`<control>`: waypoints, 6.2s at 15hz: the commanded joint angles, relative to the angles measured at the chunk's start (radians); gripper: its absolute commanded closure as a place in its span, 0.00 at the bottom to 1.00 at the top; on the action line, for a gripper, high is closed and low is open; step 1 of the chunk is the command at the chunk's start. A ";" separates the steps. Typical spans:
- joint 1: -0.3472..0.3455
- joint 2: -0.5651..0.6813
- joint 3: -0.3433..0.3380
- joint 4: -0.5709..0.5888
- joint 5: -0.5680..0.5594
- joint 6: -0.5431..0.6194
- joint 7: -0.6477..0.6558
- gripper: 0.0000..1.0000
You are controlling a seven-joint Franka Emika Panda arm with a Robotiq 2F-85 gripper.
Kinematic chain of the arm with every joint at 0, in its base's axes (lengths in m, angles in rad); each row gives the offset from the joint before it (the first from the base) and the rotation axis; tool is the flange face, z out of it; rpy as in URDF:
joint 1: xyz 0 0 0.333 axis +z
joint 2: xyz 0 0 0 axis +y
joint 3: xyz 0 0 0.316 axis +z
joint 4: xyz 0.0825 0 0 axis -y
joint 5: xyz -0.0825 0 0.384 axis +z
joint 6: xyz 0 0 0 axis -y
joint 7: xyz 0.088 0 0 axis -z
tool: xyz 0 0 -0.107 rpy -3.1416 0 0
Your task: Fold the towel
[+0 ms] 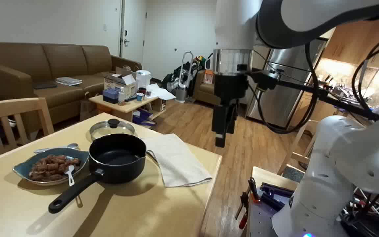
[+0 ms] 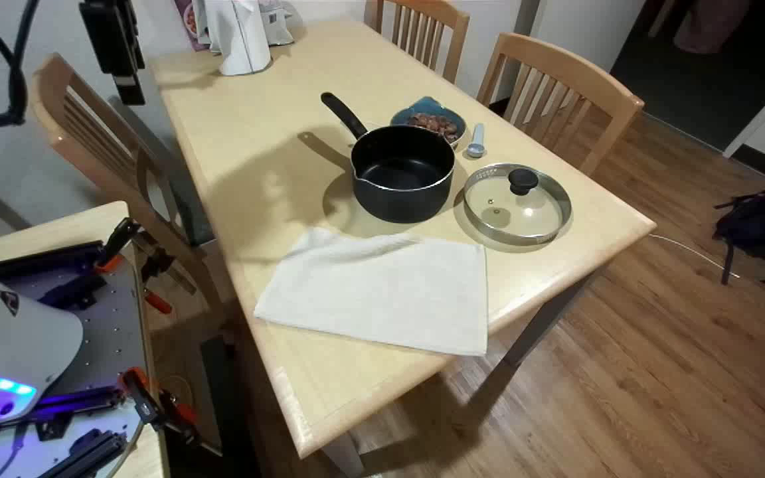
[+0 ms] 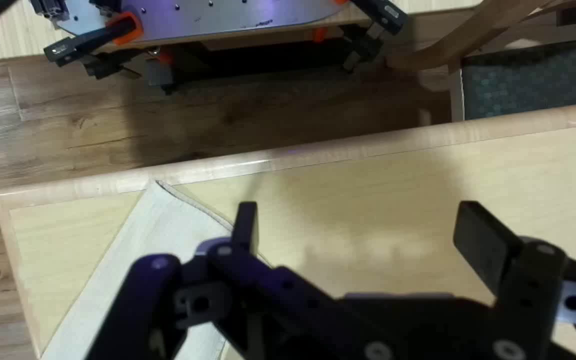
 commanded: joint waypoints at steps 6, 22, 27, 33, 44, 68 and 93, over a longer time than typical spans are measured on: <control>0.004 0.080 -0.028 0.030 -0.094 -0.104 -0.137 0.00; 0.010 0.226 -0.165 -0.056 -0.196 0.270 -0.617 0.00; 0.031 0.350 -0.264 -0.072 -0.142 0.489 -0.956 0.00; 0.026 0.381 -0.254 -0.076 -0.144 0.545 -1.028 0.00; -0.049 0.696 -0.229 -0.021 -0.178 0.753 -1.187 0.00; -0.010 0.830 -0.207 -0.012 -0.648 0.981 -0.724 0.00; 0.448 0.893 -0.492 0.022 -1.507 0.747 0.148 0.00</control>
